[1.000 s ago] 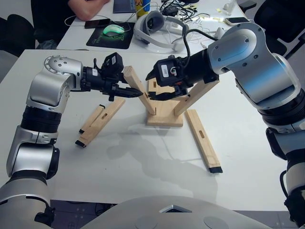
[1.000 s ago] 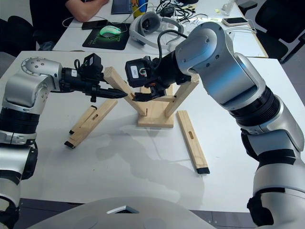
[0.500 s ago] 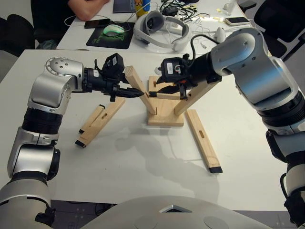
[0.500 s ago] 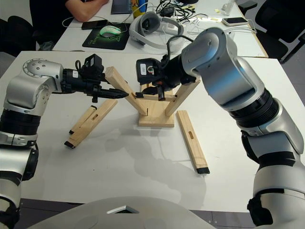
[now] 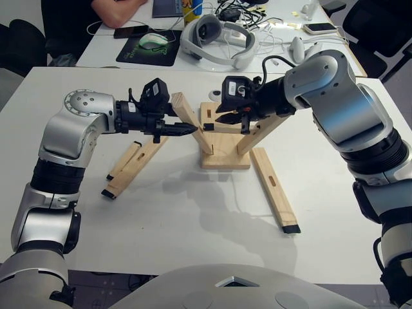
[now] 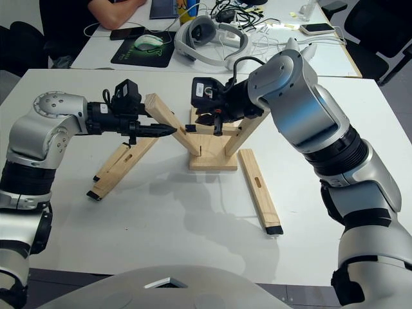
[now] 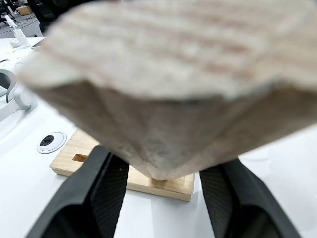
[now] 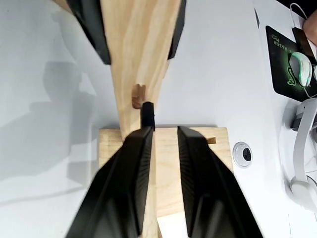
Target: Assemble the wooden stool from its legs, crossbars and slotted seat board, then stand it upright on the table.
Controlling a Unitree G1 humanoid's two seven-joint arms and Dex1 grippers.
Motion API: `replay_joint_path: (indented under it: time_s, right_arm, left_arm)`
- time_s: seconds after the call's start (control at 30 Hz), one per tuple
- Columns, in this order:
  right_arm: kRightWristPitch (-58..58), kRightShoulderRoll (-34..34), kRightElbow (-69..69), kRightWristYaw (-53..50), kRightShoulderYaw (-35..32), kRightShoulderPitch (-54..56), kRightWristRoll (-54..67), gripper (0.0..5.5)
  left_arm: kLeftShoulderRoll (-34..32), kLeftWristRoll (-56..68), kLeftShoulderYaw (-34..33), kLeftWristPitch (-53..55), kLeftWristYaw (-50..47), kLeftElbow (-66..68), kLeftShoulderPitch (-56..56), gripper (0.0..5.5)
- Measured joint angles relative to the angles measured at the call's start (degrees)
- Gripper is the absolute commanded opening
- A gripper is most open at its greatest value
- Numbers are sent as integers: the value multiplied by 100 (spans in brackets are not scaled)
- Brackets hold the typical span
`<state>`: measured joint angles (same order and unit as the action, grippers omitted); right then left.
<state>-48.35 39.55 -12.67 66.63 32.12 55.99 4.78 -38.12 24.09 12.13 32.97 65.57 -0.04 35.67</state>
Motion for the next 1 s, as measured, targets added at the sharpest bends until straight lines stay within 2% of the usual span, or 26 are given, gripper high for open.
replay_joint_path:
  time_s: [0.27, 1.0]
  right_arm:
    - [423, 1, 263, 54, 344, 9, -560, 96]
    - [515, 1, 219, 260, 354, -18, -787, 96]
  left_arm:
    - [43, 28, 13, 38, -84, -35, -3, 206]
    - [114, 47, 22, 50, -181, -36, -16, 206]
